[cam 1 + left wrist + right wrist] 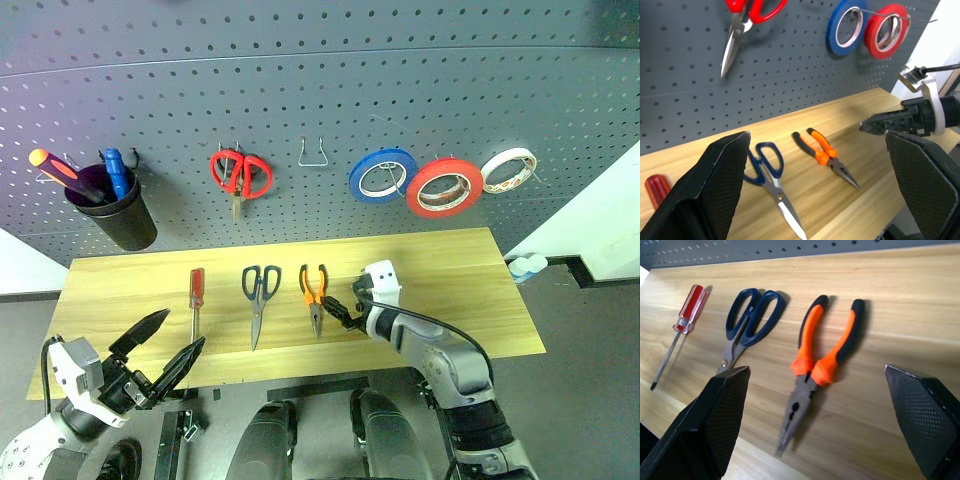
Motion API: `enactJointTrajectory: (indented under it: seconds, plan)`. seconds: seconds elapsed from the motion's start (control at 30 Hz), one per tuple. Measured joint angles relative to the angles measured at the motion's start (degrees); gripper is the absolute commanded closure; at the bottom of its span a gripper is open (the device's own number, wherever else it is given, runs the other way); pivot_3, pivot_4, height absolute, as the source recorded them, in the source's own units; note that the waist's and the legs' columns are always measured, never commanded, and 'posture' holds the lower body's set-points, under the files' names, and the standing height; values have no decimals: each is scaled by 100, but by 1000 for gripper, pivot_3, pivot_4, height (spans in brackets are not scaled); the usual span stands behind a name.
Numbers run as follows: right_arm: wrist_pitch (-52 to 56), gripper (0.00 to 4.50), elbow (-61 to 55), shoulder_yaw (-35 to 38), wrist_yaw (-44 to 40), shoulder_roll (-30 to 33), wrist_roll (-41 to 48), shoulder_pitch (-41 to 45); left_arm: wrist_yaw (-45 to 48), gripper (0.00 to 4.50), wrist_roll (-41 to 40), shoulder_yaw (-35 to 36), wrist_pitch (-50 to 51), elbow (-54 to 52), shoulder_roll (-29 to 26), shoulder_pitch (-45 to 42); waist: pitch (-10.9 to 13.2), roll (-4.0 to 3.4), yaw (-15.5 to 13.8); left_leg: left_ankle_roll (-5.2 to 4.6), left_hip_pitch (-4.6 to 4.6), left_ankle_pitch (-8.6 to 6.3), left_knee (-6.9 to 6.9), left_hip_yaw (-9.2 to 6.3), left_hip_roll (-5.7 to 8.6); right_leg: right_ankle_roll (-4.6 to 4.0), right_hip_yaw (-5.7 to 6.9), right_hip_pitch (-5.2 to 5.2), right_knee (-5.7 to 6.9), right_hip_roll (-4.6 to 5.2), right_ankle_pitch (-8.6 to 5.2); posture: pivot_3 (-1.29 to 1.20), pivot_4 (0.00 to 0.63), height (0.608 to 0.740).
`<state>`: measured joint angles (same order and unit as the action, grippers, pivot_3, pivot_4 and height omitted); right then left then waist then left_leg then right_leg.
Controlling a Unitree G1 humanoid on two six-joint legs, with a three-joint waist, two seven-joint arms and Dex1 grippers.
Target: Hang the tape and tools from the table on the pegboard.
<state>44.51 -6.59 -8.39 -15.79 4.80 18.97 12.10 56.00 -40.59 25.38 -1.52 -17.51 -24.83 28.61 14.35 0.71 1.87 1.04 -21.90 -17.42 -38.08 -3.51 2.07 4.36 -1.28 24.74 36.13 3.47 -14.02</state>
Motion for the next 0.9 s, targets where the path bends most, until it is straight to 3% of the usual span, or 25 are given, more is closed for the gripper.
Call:
enactJointTrajectory:
  seconds: [0.2, 0.9]
  plan:
    - [196, 15, 17, -177, 458, -305, -218, -2, 0, 0, -88, 81, 71, -185, -101, 33, 5, 2, -82, 1, -50, 0, 0, 0, 0, 11, 0, 52, 0, 0, 7, 86, 295, 738]
    - [-59, 15, 1393, -169, 1093, -971, -835, 764, -22, 0, -293, 317, 325, -608, -141, 327, 136, -4, -112, 0, -58, 0, 11, 0, 0, -2, 4, 61, -5, 4, -1, 125, 313, 738]
